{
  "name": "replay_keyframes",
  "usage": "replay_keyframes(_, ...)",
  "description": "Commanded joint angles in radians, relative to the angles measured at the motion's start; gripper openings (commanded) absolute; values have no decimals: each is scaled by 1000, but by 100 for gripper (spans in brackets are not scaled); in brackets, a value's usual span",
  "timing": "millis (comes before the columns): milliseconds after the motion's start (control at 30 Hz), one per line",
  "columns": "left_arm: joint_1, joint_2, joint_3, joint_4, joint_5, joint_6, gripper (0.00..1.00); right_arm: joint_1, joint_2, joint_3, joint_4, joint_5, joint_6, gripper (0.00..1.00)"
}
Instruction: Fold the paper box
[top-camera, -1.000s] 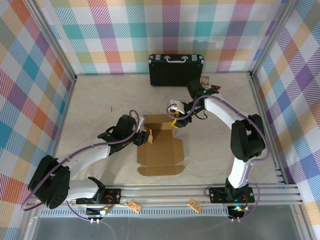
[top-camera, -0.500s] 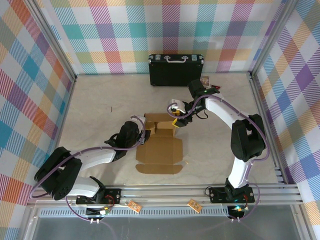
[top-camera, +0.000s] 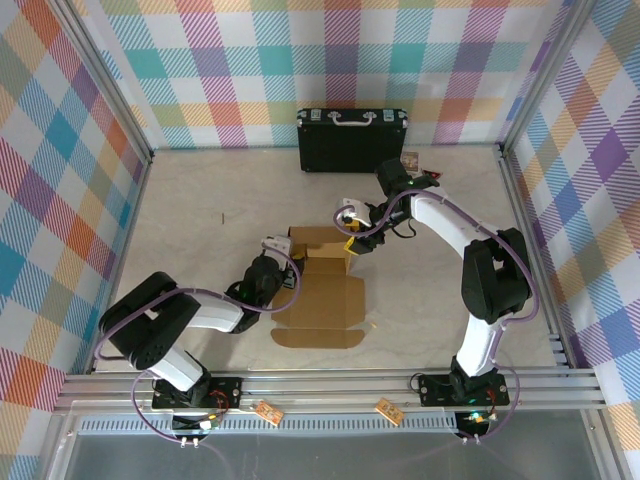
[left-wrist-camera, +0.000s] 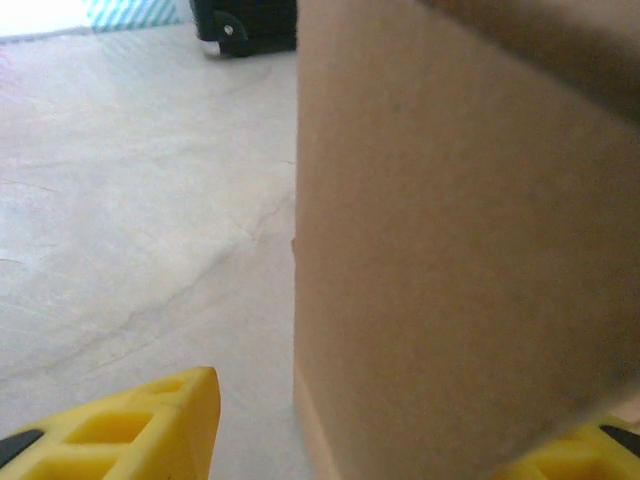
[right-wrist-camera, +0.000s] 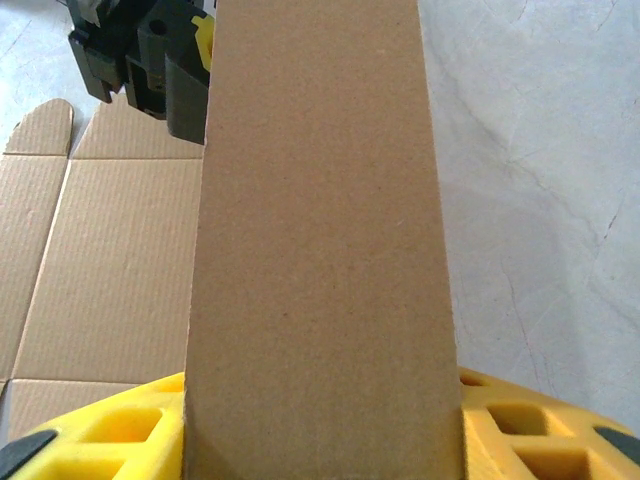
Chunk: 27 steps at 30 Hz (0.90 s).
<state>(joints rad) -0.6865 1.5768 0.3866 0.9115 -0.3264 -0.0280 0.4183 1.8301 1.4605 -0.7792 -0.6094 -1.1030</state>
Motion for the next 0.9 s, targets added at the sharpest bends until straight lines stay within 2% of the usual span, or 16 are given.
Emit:
replay_keyframes(0,-7,51,-21,244,-82,30,54,7,-9,24,-71,-47,-3,39)
replay_keyframes(233,-6,173,-19,417,-99,45,50,7,-7,25,-84,-42,-7,39)
replay_keyframes(633,-5,233,31,421,-170,72,43,13,-14,22,-108,-41,-10,39)
replay_keyframes(733,-4,234,29,419,-177,74,35,18,-12,28,-117,-29,-2,39)
replay_keyframes(867,-6,238,28,418,-191,75,13,29,-24,16,-114,-26,24,38)
